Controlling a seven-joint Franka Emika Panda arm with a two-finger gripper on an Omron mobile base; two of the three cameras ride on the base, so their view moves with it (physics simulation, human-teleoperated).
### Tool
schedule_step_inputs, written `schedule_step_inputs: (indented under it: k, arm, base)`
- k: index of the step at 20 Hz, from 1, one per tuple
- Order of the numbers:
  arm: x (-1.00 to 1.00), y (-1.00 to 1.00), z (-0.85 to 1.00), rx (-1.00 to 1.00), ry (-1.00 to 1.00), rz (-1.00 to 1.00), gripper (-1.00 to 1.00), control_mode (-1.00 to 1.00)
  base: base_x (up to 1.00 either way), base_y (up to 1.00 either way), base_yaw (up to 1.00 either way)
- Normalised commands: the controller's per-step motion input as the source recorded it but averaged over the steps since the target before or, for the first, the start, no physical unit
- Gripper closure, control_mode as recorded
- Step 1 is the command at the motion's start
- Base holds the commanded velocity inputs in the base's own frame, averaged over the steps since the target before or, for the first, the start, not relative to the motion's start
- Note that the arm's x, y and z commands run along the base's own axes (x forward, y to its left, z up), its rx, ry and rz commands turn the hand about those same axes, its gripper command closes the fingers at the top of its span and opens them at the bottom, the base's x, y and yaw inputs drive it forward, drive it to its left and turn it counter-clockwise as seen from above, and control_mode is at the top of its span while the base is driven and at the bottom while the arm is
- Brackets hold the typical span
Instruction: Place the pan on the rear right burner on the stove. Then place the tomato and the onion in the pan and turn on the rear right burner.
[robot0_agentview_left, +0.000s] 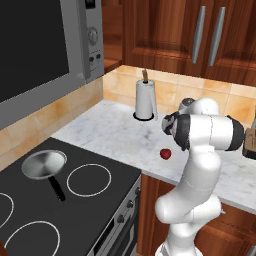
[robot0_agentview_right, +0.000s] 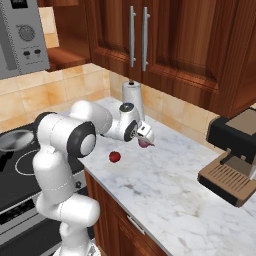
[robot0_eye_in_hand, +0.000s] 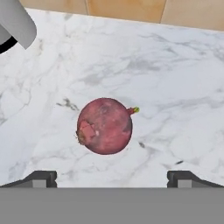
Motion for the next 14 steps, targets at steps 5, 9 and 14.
schedule_step_inputs:
  k: [5,9,14]
  arm:
    - [0.26,-0.12,-0.15,0.0,0.0,0.0,-1.0,-1.0]
    - [0.16,-0.03,-0.21,0.0,0.0,0.0,-1.0,-1.0]
    - [0.17,-0.03,-0.21,0.0,0.0,0.0,-1.0,-1.0]
  base:
    - [0.0,0.0,0.0]
    - [0.0,0.0,0.0]
    - [0.0,0.0,0.0]
